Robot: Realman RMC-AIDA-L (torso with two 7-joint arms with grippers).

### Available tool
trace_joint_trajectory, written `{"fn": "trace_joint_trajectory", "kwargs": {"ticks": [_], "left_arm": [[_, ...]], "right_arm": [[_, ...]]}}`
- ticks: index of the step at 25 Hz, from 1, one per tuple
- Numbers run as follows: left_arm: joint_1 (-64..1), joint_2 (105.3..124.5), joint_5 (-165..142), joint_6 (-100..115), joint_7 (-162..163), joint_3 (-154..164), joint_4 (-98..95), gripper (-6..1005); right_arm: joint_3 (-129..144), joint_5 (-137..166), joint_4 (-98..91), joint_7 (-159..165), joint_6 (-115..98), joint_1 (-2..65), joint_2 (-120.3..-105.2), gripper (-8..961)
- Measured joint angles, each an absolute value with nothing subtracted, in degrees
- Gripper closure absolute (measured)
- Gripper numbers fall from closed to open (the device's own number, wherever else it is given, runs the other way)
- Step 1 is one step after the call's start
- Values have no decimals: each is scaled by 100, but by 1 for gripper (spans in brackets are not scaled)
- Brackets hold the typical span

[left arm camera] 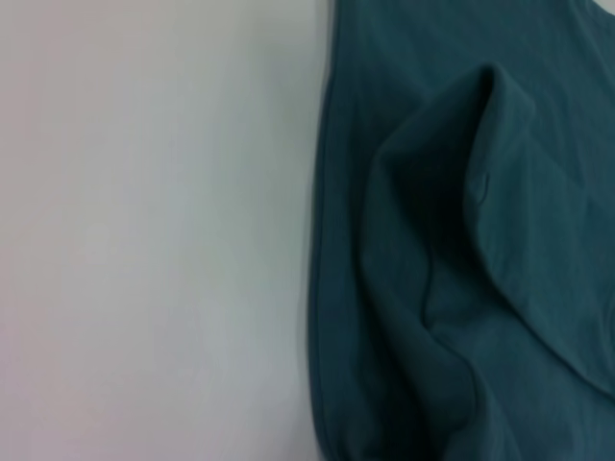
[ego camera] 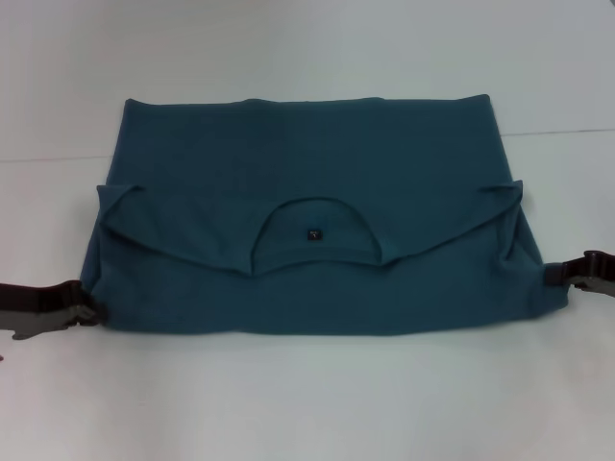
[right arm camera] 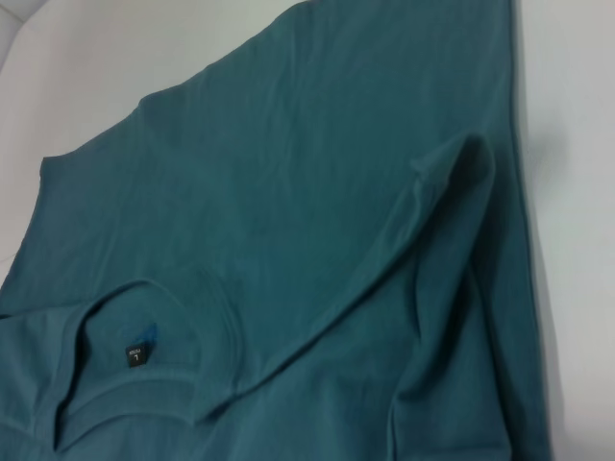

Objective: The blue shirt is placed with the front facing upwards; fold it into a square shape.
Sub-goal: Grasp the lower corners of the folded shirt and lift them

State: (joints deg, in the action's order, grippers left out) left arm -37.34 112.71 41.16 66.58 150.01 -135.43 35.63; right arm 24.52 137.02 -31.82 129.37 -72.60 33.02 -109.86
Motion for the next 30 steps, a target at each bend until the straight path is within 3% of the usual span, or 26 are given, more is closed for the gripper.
{"fn": "trace_joint_trajectory", "kwargs": {"ticks": [30], "left_arm": [[-3555, 11418, 4186, 6895, 14363, -13967, 3737, 923]], "right_arm": [[2452, 13702, -3333, 12750, -7596, 3227, -10986, 898]]}}
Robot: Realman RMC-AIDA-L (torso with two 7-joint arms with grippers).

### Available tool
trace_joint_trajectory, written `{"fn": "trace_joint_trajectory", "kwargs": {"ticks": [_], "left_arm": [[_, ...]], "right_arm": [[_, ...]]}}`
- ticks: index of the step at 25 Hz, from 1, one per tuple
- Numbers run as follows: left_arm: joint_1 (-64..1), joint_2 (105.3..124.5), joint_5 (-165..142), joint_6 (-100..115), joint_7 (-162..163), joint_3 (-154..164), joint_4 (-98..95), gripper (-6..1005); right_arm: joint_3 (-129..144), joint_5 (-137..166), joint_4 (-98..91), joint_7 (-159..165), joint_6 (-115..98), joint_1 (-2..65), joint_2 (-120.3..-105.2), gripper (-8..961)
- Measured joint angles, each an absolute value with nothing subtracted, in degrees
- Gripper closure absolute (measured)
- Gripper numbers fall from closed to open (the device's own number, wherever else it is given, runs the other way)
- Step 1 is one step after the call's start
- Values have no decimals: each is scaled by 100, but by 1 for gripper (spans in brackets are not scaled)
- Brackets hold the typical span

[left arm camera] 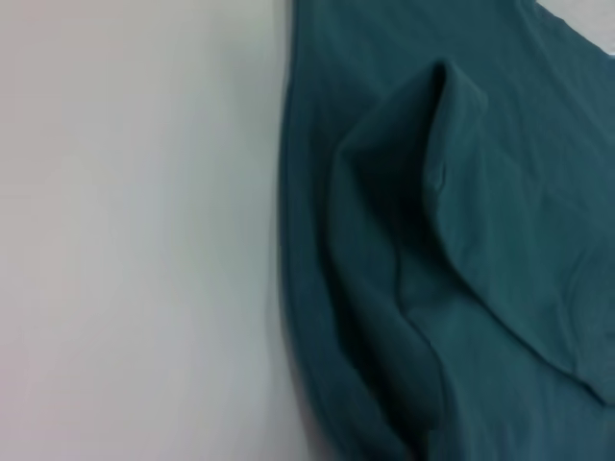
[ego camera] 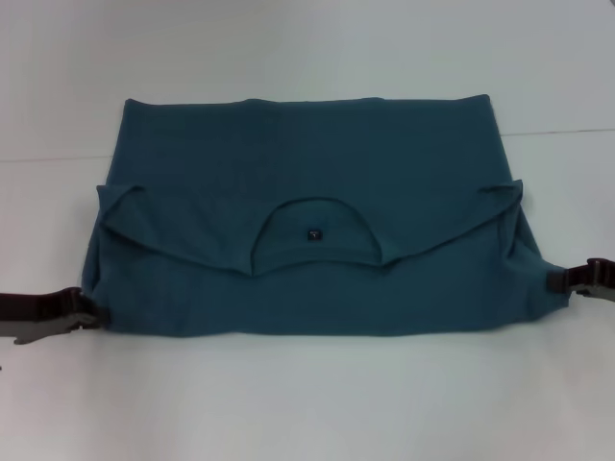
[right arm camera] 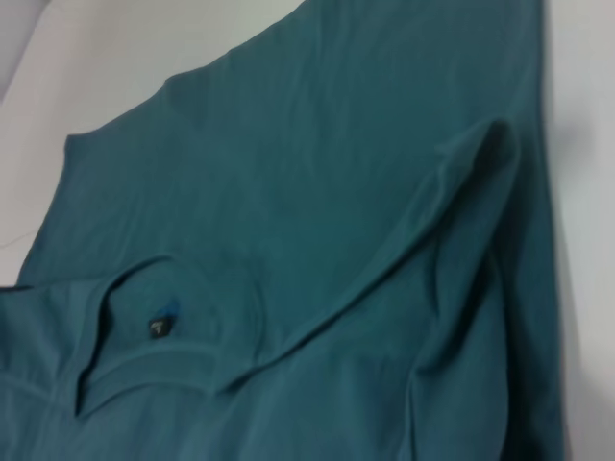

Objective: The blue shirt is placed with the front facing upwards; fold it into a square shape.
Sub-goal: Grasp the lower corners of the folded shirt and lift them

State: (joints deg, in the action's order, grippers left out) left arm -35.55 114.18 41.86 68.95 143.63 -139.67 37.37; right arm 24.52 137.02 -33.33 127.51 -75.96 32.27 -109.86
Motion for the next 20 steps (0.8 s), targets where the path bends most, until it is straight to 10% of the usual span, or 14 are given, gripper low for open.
{"fn": "trace_joint_trajectory", "kwargs": {"ticks": [20], "left_arm": [[-2766, 11814, 4478, 7865, 13891, -14360, 4712, 923]], "right_arm": [[2452, 13717, -4183, 12416, -8374, 2643, -11378, 898]]}}
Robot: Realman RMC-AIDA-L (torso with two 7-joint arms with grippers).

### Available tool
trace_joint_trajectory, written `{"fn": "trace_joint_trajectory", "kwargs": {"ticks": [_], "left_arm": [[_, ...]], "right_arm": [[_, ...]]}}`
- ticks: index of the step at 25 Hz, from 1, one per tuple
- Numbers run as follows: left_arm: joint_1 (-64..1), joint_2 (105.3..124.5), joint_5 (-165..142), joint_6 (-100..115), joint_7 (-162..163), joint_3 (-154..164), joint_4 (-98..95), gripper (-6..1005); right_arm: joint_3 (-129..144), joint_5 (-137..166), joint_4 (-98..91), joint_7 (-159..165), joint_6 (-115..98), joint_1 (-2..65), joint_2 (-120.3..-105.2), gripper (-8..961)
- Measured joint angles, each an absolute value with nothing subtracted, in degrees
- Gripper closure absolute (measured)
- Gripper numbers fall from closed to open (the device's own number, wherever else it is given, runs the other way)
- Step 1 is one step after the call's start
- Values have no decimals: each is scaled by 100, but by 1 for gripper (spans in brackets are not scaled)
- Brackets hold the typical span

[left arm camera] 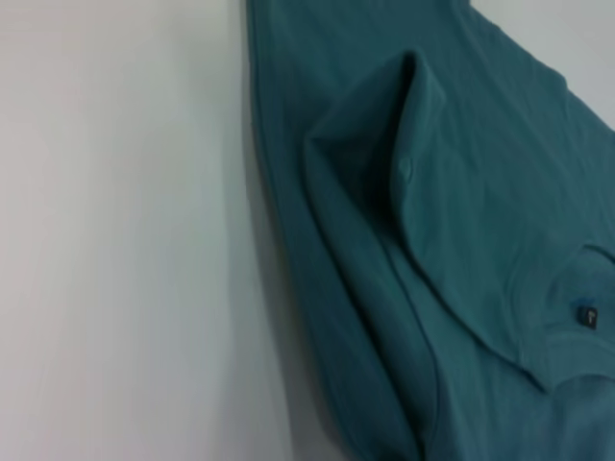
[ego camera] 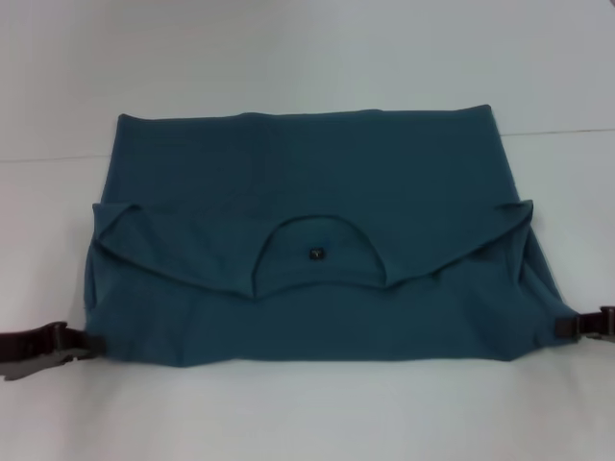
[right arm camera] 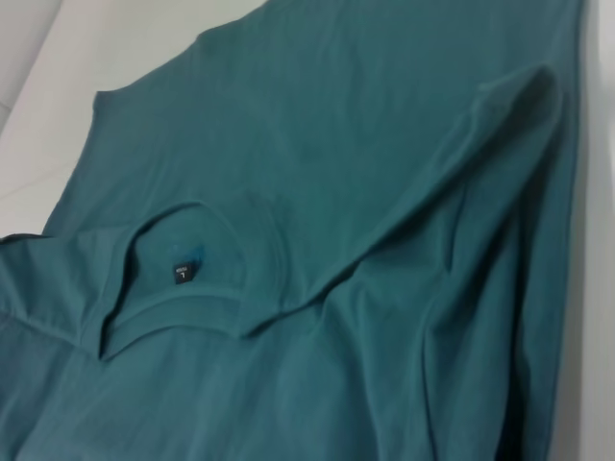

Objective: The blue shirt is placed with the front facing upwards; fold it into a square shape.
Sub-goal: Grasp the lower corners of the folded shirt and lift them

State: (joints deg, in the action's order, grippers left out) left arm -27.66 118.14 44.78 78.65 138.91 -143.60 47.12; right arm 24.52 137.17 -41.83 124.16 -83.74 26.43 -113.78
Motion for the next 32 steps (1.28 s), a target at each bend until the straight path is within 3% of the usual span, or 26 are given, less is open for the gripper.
{"fn": "trace_joint_trajectory", "kwargs": {"ticks": [11, 18, 32], "left_arm": [[-2370, 11868, 4782, 8208, 13446, -14362, 4887, 922], [-2187, 11946, 4787, 8364, 13153, -14375, 4929, 922], [-2035, 11896, 4791, 8707, 12609, -14799, 4897, 923]], "right_arm": [[2385, 13702, -4996, 11997, -8993, 2218, -11640, 898], [2325, 13697, -5061, 11777, -9104, 2011, -11654, 898], [2367, 13751, -5058, 11352, -9250, 2019, -11720, 897]]}}
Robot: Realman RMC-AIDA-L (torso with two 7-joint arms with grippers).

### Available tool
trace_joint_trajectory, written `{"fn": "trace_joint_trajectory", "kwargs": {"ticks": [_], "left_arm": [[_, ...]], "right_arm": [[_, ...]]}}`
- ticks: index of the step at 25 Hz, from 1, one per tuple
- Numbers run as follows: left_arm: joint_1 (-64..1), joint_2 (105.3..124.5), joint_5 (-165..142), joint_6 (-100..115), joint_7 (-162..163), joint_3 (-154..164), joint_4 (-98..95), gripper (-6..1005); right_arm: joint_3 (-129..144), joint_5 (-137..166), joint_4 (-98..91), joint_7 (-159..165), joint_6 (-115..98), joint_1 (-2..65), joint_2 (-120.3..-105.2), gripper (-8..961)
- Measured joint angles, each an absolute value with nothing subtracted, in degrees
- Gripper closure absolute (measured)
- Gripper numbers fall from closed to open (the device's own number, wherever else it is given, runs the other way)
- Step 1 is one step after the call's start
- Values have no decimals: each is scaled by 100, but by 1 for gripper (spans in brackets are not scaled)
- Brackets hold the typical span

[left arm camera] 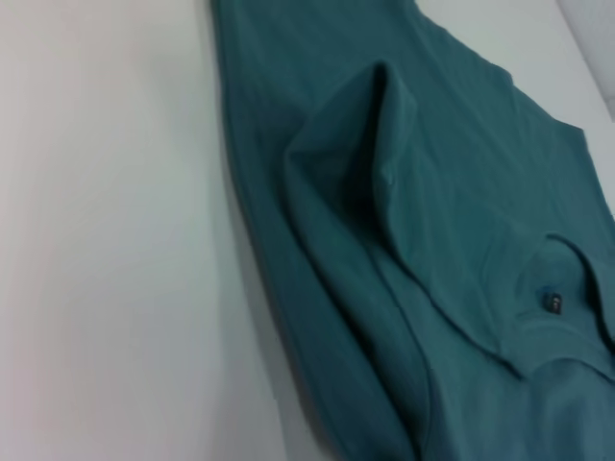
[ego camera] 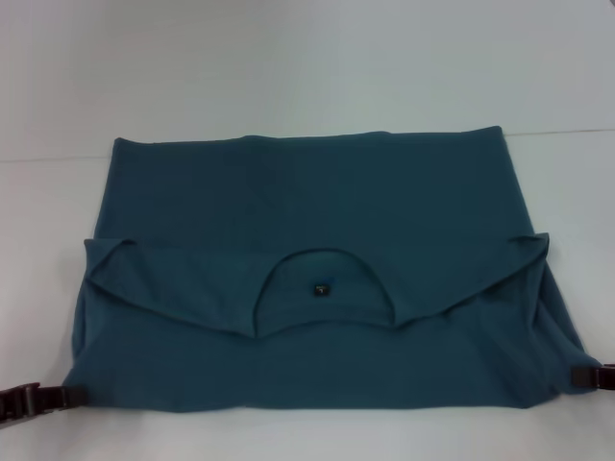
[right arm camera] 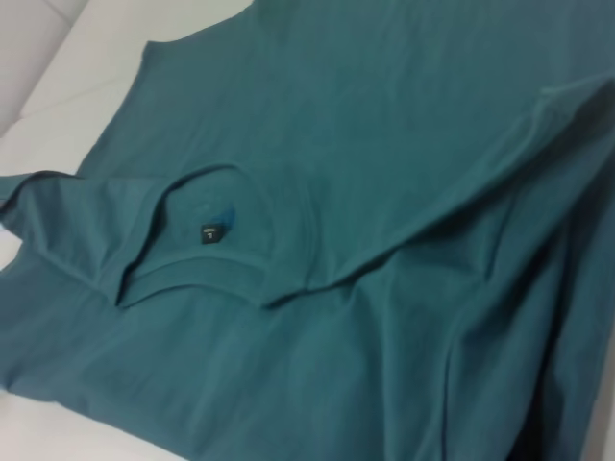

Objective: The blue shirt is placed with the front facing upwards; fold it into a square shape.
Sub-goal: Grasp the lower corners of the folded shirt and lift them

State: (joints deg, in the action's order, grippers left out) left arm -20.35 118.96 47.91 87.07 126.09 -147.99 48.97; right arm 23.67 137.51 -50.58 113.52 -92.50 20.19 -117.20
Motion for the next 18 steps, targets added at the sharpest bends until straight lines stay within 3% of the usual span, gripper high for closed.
{"fn": "trace_joint_trajectory", "kwargs": {"ticks": [18], "left_arm": [[-1994, 11815, 4790, 9181, 11876, -15305, 4542, 922]], "right_arm": [[2275, 13708, -5066, 10951, -9488, 1892, -11725, 898]]}}
